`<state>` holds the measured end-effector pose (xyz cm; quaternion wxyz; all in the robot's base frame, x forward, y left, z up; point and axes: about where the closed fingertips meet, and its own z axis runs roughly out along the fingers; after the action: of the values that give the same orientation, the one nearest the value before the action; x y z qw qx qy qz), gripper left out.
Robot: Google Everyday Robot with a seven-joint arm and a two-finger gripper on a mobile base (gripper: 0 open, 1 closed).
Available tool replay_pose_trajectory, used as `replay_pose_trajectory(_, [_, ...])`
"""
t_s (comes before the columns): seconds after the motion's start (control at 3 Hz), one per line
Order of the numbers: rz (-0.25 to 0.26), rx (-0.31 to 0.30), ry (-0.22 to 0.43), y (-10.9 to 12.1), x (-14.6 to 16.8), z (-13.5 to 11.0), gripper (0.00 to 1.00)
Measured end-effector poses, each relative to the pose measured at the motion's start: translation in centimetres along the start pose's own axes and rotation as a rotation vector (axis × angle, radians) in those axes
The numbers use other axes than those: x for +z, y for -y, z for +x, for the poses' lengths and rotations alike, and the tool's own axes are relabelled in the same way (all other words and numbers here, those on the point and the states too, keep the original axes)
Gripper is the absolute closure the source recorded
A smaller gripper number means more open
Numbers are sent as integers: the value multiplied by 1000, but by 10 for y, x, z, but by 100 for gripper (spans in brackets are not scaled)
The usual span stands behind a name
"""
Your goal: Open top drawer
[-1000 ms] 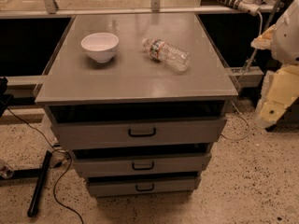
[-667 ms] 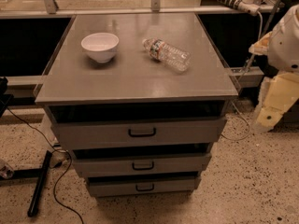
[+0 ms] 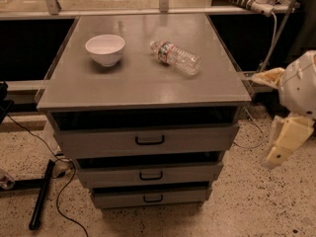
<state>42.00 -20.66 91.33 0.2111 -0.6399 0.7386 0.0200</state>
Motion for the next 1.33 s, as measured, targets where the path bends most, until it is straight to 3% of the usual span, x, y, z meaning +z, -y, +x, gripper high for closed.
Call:
replay_pose_trajectory(0.33, [-4, -38, 154, -12, 26, 5, 0])
replay_pose_trajectory(0.67, [7, -107, 182, -14, 23, 0, 0])
replay_pose_trajectory(1.33, [11, -87, 163, -9, 35, 11, 0])
